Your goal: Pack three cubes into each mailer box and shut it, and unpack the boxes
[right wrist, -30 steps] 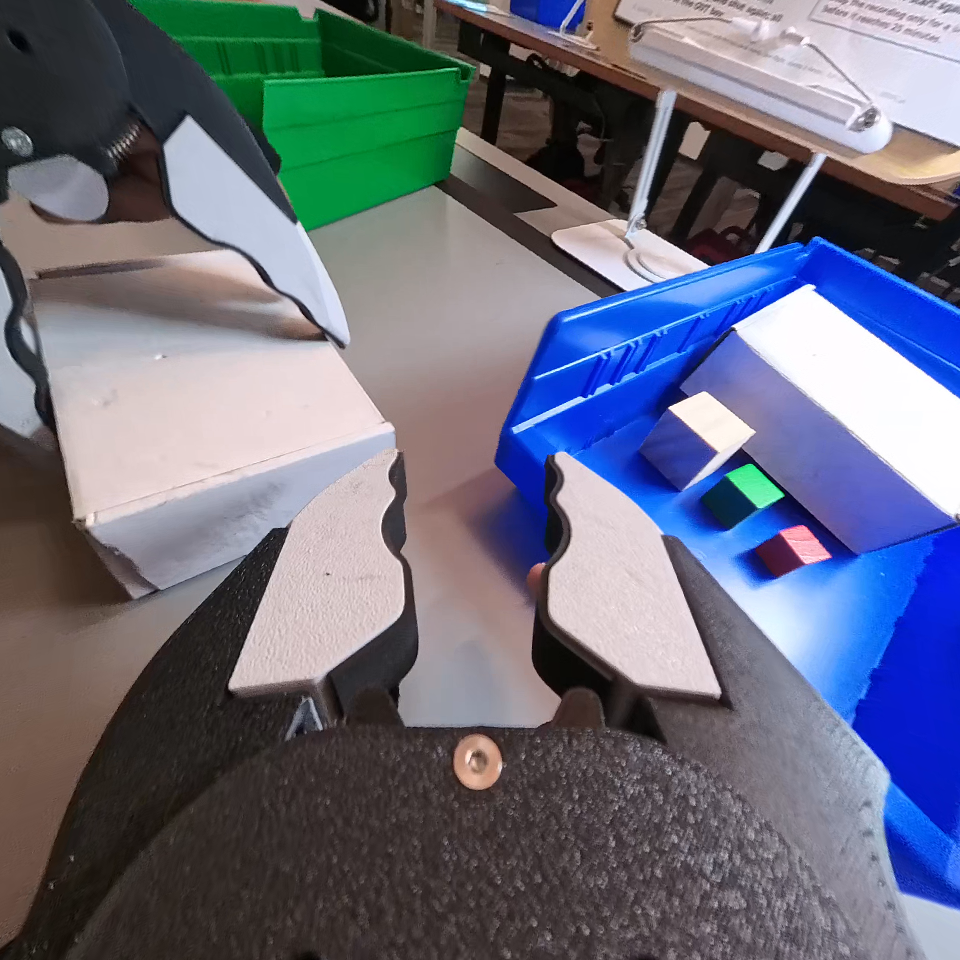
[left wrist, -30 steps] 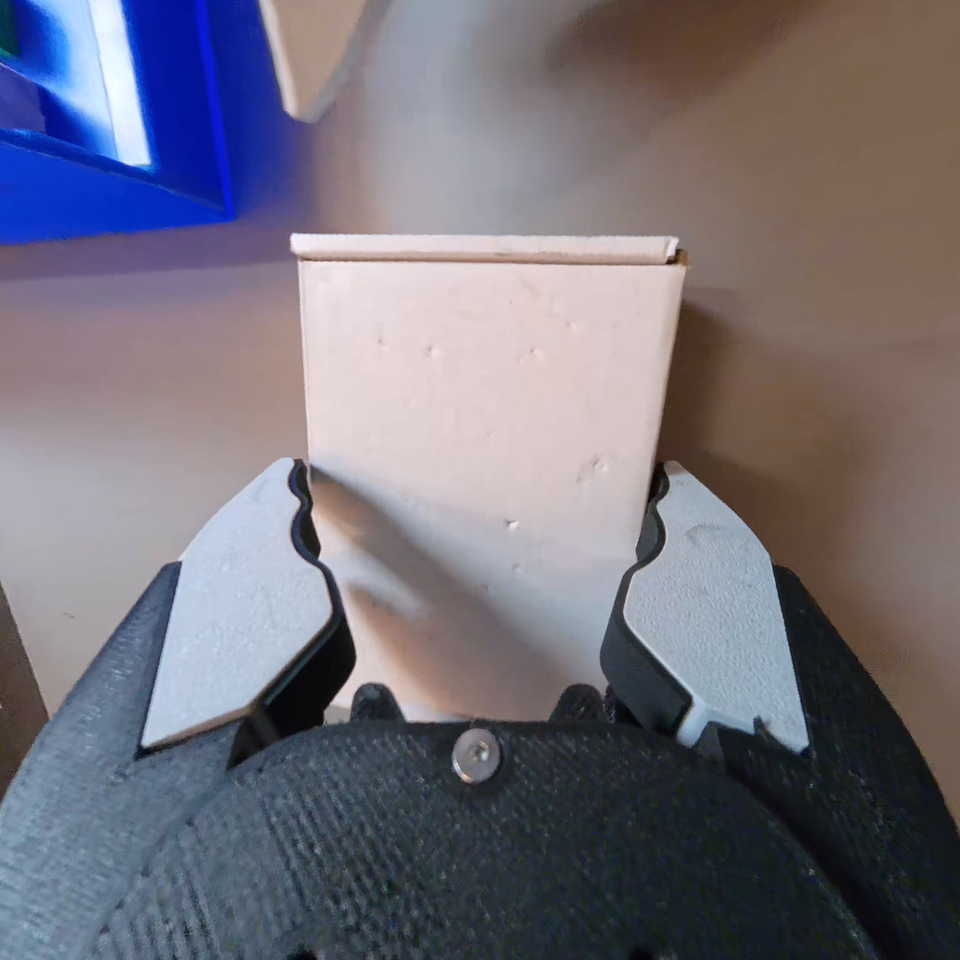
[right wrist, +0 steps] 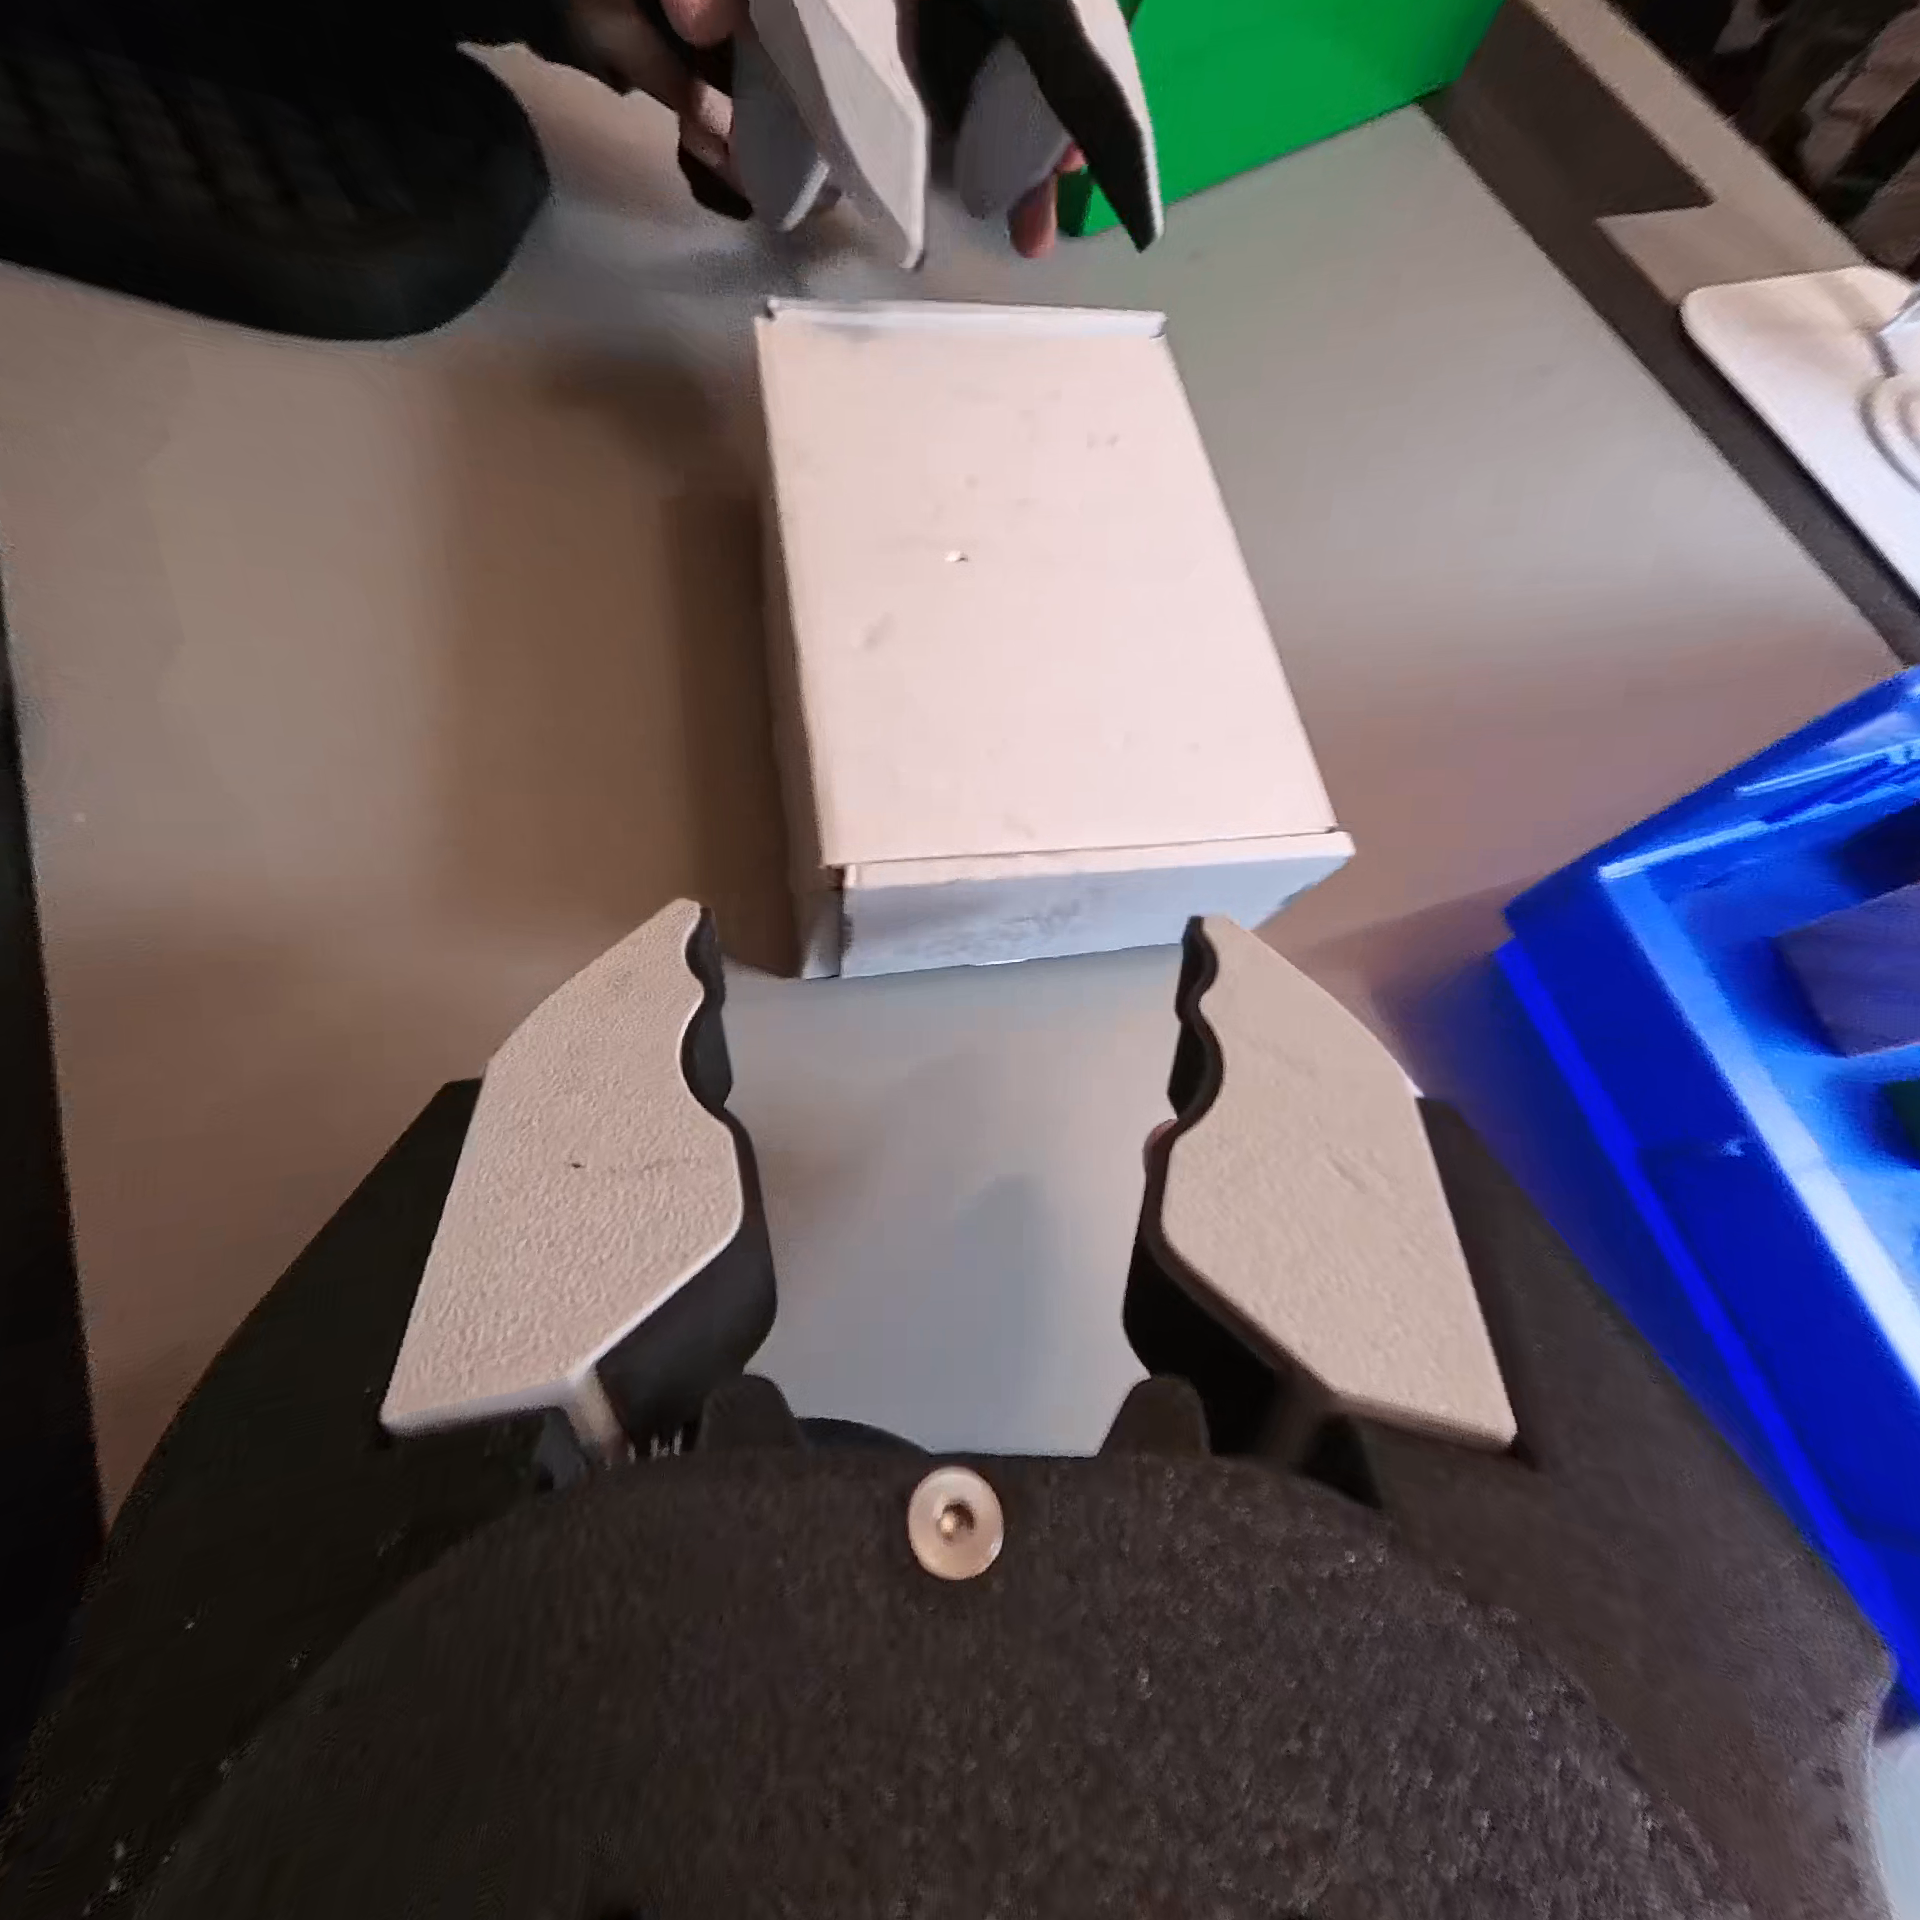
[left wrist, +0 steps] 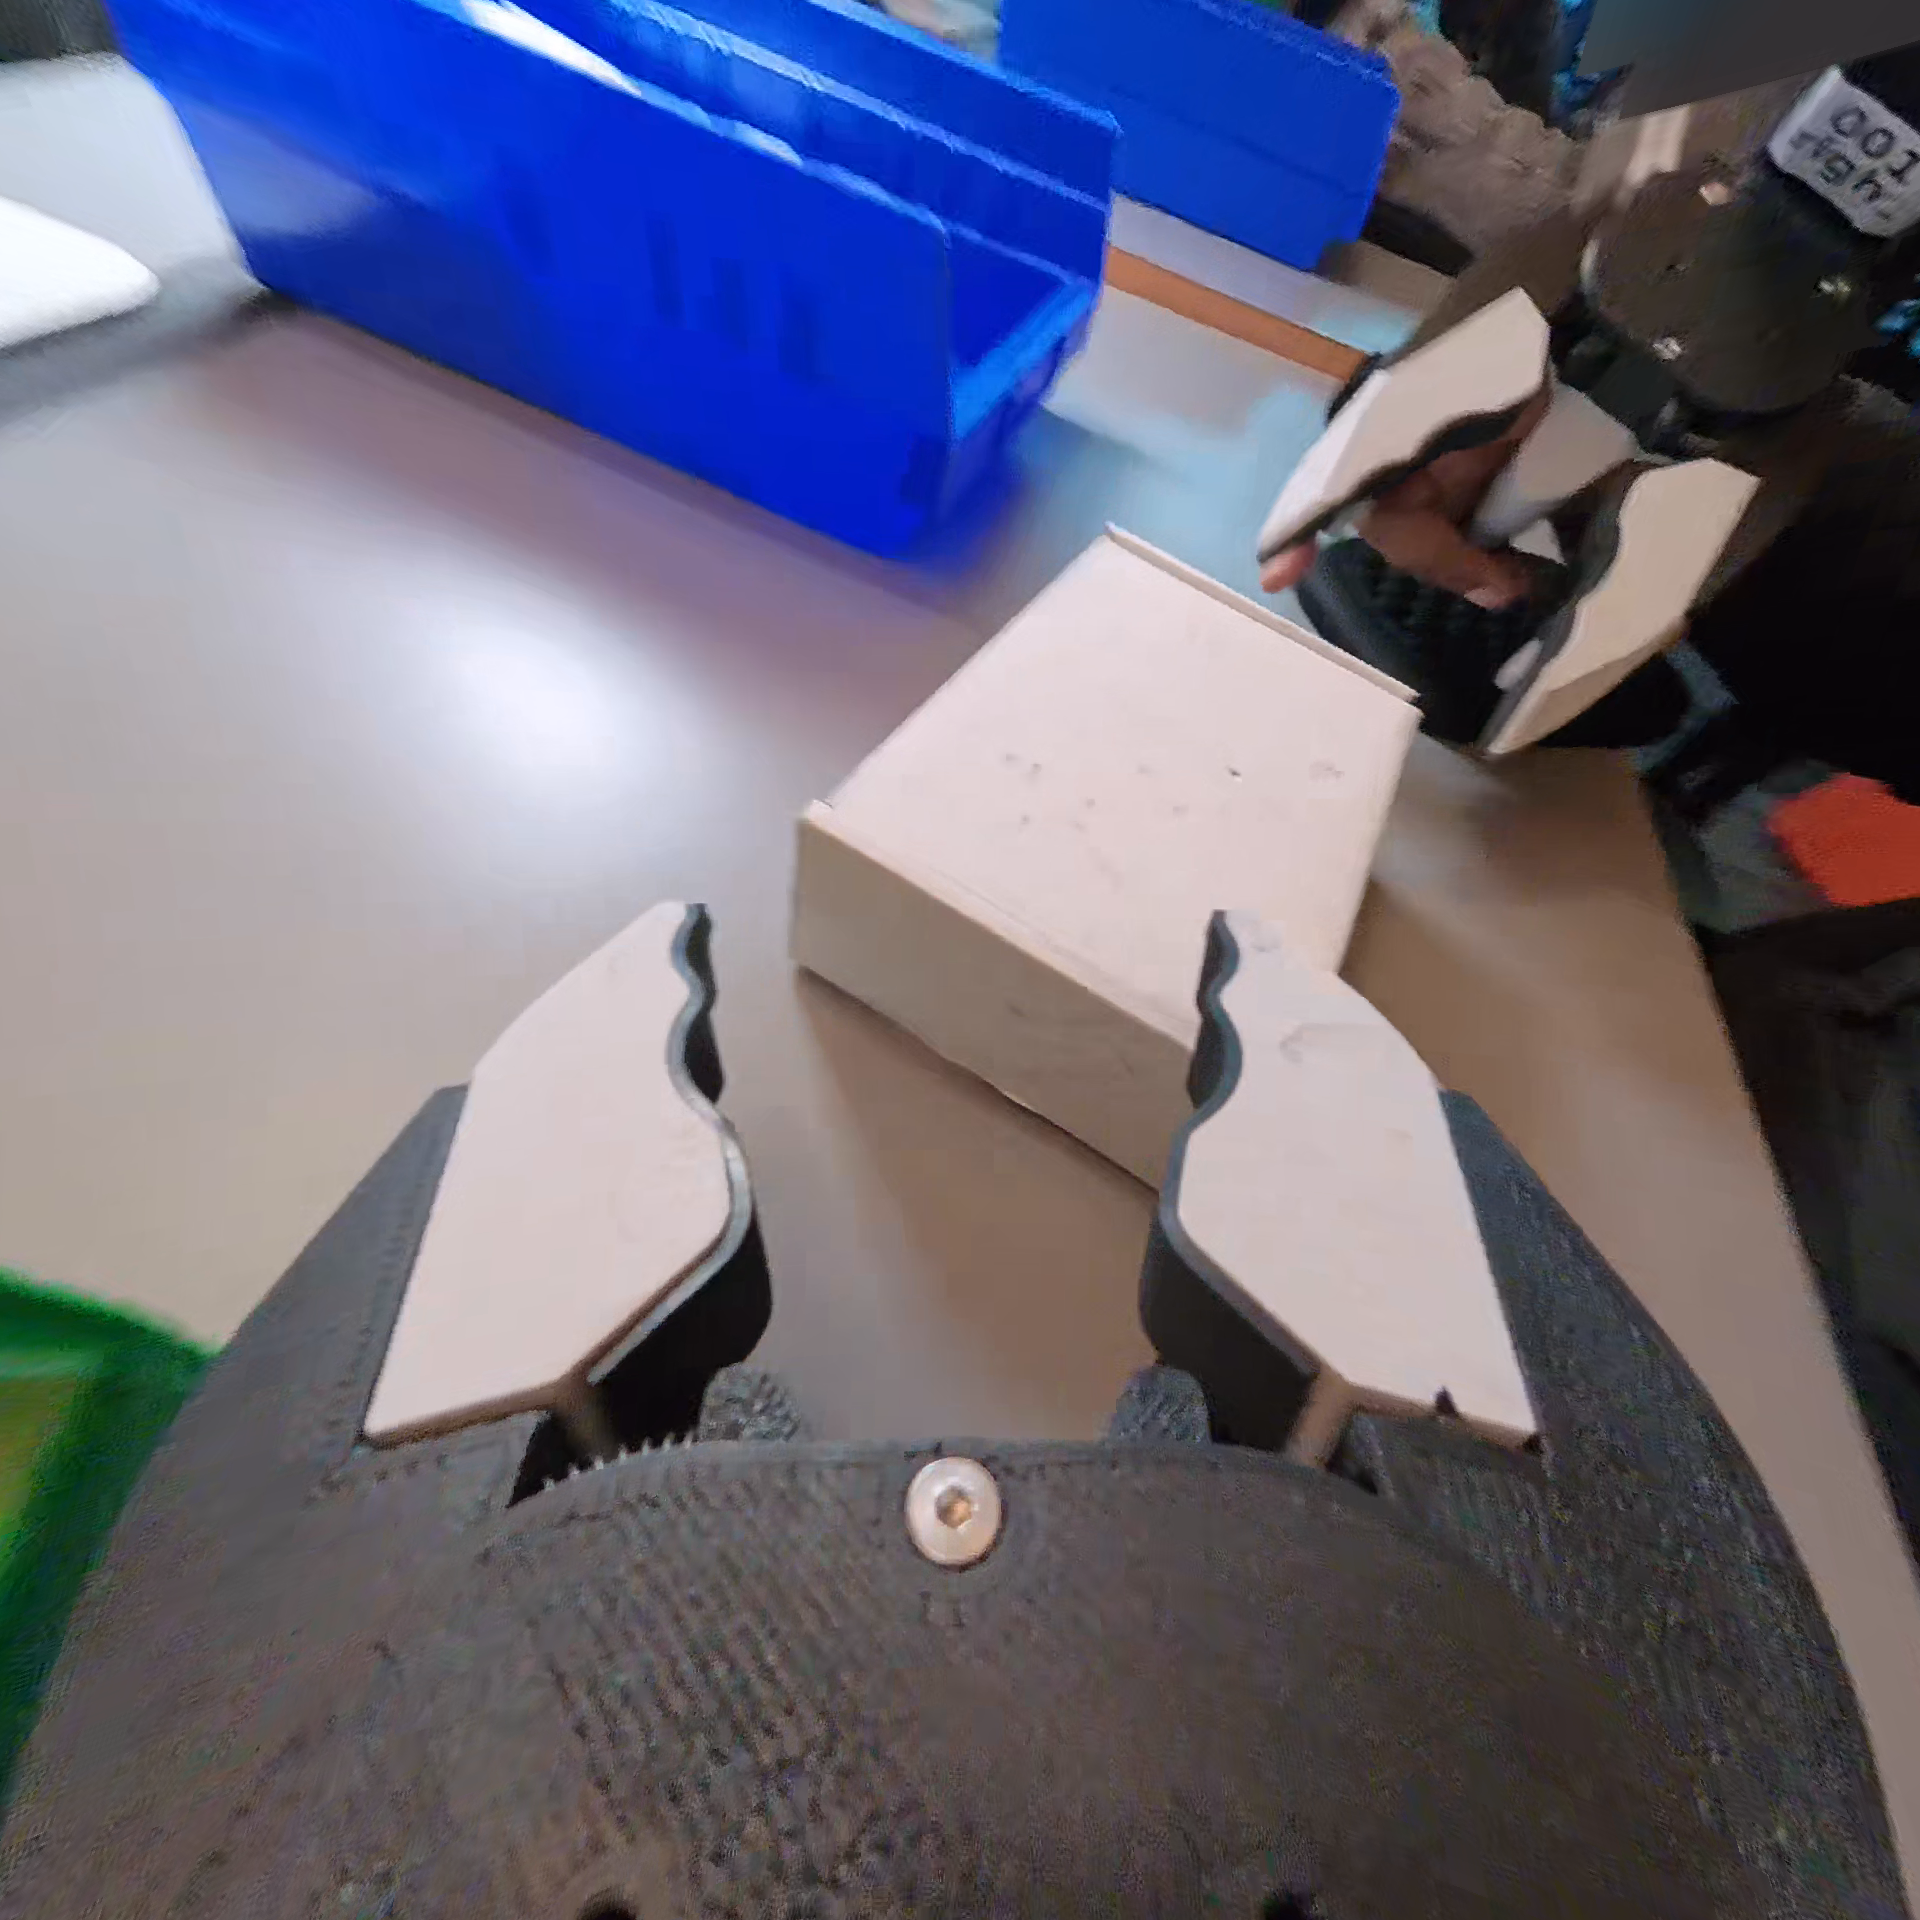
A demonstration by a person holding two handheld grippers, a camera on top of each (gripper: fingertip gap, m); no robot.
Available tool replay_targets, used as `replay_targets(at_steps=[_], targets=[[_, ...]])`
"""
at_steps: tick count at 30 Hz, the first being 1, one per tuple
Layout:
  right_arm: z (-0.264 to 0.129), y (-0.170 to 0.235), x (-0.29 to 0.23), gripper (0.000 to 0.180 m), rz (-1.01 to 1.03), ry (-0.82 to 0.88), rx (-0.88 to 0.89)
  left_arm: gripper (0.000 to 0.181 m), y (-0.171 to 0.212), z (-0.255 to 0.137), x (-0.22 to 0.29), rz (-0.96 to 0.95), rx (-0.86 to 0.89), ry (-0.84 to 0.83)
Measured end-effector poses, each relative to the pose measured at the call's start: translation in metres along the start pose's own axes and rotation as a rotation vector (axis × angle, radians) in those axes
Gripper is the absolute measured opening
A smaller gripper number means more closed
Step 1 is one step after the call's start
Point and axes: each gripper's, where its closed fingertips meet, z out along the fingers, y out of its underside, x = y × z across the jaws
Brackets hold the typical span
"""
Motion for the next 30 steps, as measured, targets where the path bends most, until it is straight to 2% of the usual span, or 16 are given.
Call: replay_targets(at_steps=[4,9,11,14,17,20,22,23,24,26,28,30], targets=[[0.012,0.008,0.005,0.081,-0.034,0.052,-0.074,0.092,0.018,0.013,0.025,0.038,-0.123,0.082],[0.014,0.018,0.02,0.07,-0.033,0.063,-0.104,0.091,0.021,0.009,0.042,0.124,-0.178,0.054],[0.008,0.022,0.03,0.062,-0.048,0.106,-0.105,0.09,0.023,0.002,0.048,0.126,-0.176,0.068],[0.0,0.02,0.026,0.065,-0.024,0.068,-0.074,0.092,0.021,-0.007,0.044,0.172,-0.144,0.006],[0.006,0.021,0.023,0.075,-0.053,0.072,-0.095,0.103,0.029,-0.005,0.047,0.322,-0.185,-0.064],[0.022,0.018,0.021,0.075,-0.084,0.074,-0.096,0.109,0.039,0.008,0.046,0.526,-0.253,-0.18],[0.03,0.011,0.029,0.063,-0.061,0.116,-0.071,0.111,0.041,0.016,0.034,0.624,-0.3,-0.298],[0.032,0.008,0.03,0.056,-0.05,0.111,-0.053,0.102,0.038,0.018,0.032,0.652,-0.288,-0.321],[0.031,-0.002,0.021,0.05,-0.025,0.053,0.002,0.086,0.031,0.021,0.039,0.661,-0.234,-0.294],[0.03,-0.017,0.001,0.04,0.049,-0.074,0.042,0.078,0.014,0.021,0.053,0.652,-0.146,-0.257],[0.028,-0.016,0.009,0.02,-0.003,0.008,-0.042,0.079,0.0,0.019,0.058,0.621,-0.099,-0.237],[0.022,-0.02,0.013,0.027,-0.097,0.047,-0.063,0.082,-0.001,0.015,0.053,0.595,-0.113,-0.233]])
